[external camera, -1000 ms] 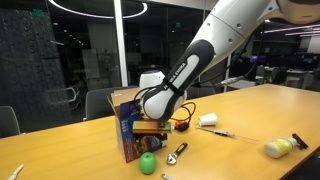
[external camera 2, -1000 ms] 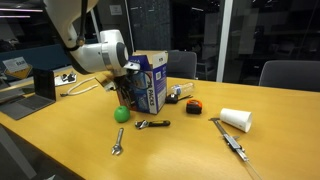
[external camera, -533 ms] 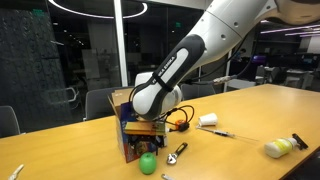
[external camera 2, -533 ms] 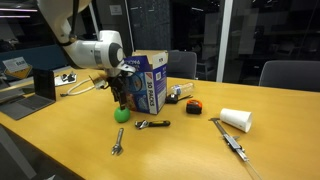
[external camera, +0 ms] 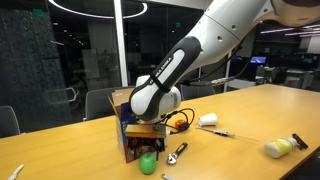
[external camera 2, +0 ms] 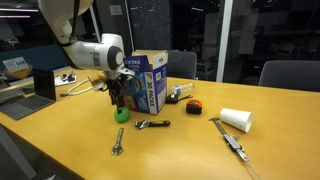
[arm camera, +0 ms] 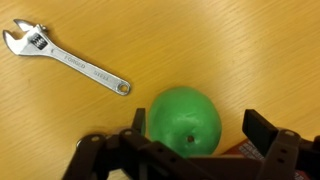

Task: Put the green plush toy in the blue box

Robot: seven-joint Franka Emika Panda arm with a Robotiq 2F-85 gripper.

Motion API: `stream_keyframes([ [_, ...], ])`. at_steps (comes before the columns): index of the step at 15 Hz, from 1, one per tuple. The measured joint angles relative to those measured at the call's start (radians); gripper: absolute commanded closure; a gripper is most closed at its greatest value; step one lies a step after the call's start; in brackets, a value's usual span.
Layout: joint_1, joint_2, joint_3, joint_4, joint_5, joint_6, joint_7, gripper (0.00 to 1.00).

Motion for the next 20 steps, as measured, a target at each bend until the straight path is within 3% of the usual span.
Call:
stream_keyframes([
  [5, 0.0, 0.028, -0.011, 0.004, 0.025, 0.0, -0.037, 0.0],
  [7, -0.001, 0.041, -0.018, 0.01, 0.036, 0.0, -0.054, 0.26],
  [10, -0.001, 0.058, -0.026, 0.022, 0.042, 0.0, -0.078, 0.47],
  [20, -0.002, 0.043, -0.076, 0.037, 0.047, -0.014, -0.101, 0.49],
])
